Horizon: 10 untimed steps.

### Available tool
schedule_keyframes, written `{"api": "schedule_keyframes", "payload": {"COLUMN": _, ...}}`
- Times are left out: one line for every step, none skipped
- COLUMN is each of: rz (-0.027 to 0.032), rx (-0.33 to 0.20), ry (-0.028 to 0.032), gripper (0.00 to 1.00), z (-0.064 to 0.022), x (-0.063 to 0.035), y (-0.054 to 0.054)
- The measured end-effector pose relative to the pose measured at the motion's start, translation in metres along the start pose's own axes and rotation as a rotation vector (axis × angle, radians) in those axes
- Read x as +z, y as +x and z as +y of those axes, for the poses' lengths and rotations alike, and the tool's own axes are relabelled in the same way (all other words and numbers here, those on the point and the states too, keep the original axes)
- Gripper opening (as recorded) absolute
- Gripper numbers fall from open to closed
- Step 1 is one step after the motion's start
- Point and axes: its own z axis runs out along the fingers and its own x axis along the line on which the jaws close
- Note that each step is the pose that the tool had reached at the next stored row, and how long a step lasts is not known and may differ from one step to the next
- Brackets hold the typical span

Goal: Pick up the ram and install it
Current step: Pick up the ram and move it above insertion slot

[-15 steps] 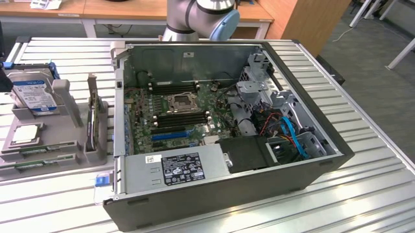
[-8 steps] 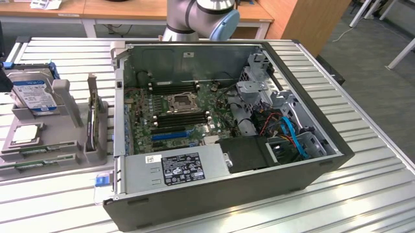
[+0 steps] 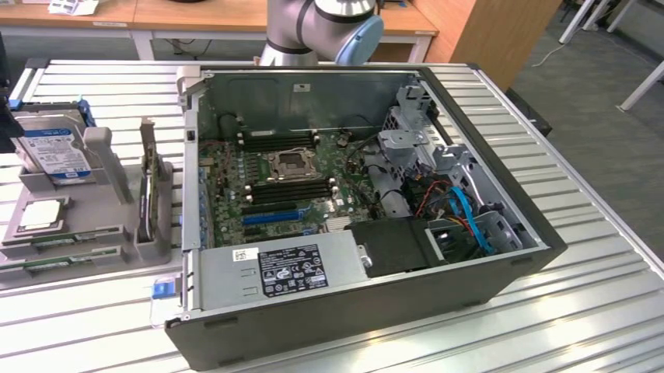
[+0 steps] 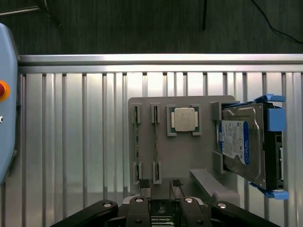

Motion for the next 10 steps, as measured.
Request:
{"api": "schedule_keyframes", "payload": {"rz": 0.0, "rx": 0.0, "ry": 0.0, "gripper": 0.29, "z": 0.0, "x": 0.0, "y": 0.0}}
{"api": "schedule_keyframes", "payload": {"rz": 0.0, "rx": 0.0, "ry": 0.0, "gripper": 0.29, "z": 0.0, "x": 0.0, "y": 0.0}}
{"api": "schedule_keyframes", "payload": {"rz": 0.0, "rx": 0.0, "ry": 0.0, "gripper": 0.29, "z": 0.0, "x": 0.0, "y": 0.0}}
{"api": "schedule_keyframes", "payload": {"rz": 0.0, "rx": 0.0, "ry": -0.0001, "gripper": 0.29, "z": 0.0, "x": 0.0, "y": 0.0}}
{"api": "schedule_keyframes", "payload": {"rz": 0.0001, "rx": 0.0, "ry": -0.0001, "gripper": 0.29, "z": 0.0, "x": 0.0002, "y": 0.0}}
{"api": "schedule_keyframes", "payload": {"rz": -0.0001, "rx": 0.0, "ry": 0.0001, "gripper": 0.29, "z": 0.0, "x": 0.0006, "y": 0.0}}
{"api": "schedule_keyframes", "payload": {"rz": -0.0002, "rx": 0.0, "ry": 0.0001, "gripper": 0.29, "z": 0.0, "x": 0.0012, "y": 0.0}}
{"api": "schedule_keyframes", "payload": {"rz": -0.0002, "rx": 0.0, "ry": 0.0001, "gripper": 0.29, "z": 0.0, "x": 0.0019, "y": 0.0}}
{"api": "schedule_keyframes", "payload": {"rz": -0.0002, "rx": 0.0, "ry": 0.0, "gripper": 0.29, "z": -0.0001, "x": 0.0026, "y": 0.0}}
{"api": "schedule_keyframes", "payload": {"rz": -0.0001, "rx": 0.0, "ry": 0.0, "gripper": 0.29, "z": -0.0001, "x": 0.0034, "y": 0.0}}
